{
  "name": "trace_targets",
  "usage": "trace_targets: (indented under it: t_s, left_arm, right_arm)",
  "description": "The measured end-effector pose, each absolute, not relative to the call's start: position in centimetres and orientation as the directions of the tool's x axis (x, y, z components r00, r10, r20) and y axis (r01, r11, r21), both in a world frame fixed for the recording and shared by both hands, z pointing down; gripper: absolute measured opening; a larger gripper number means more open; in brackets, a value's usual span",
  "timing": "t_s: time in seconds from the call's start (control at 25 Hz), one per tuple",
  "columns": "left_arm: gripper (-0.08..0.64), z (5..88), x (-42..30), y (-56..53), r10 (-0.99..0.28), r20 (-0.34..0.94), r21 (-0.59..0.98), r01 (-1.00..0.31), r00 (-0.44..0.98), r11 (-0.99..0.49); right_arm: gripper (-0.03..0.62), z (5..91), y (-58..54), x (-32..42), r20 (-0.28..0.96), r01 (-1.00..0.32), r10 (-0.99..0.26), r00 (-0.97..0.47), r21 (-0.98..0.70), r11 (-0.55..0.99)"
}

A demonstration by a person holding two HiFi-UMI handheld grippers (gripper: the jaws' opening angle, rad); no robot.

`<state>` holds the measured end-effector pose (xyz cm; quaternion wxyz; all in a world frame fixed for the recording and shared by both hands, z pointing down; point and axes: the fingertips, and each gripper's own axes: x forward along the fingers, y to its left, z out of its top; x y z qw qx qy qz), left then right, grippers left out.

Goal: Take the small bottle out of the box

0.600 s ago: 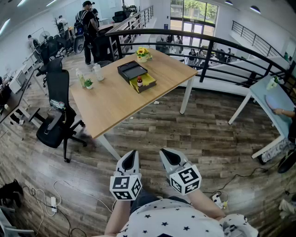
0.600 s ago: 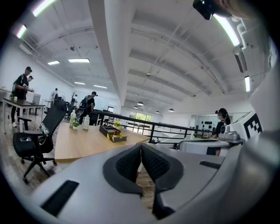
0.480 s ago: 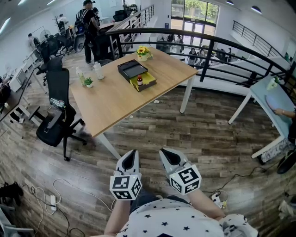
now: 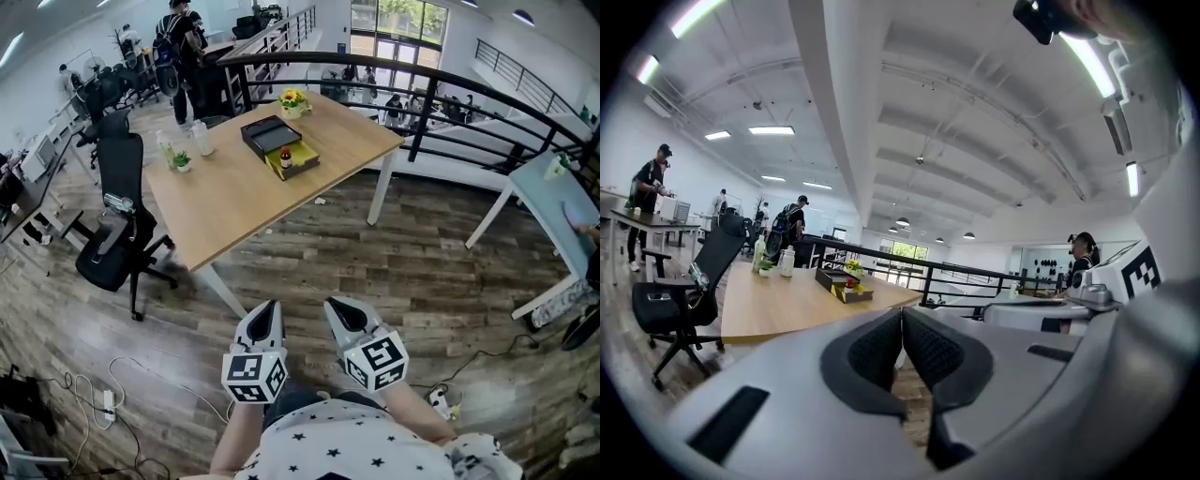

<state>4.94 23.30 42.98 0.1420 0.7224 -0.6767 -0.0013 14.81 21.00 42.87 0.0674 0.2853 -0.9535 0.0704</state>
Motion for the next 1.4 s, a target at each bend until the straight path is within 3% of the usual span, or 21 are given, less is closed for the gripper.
trace_targets:
  t_s: [0.4,0.64,1.04,1.4]
  left_arm:
    - [0.006,43.2,5.3,23.4,-0.976,0.201,0.205,-0.978,0.086,-0.044]
    - [0.015,43.3,5.8,22.5,-0.970,0.214,0.202,-0.977,0.117,-0.073]
    - [0.105,43.6,4.1,17.5,-0.970,0.205,0.188,-0.978,0.127,-0.088]
    - [0.175,43.6,0.6,10.6,-0.967,0.211,0.183,-0.977,0.146,-0.107]
  right_arm:
    - [0.006,43.4,20.8,15.0,0.188,-0.546,-0.521,-0.832,-0.120,0.829]
    - [0.038,43.5,19.6,15.4,0.196,-0.553,-0.527,-0.827,-0.118,0.825]
    - [0.143,44.4,14.9,13.3,0.214,-0.542,-0.514,-0.831,-0.100,0.835]
    - [0.173,44.4,8.0,9.6,0.228,-0.546,-0.513,-0.827,-0.114,0.830]
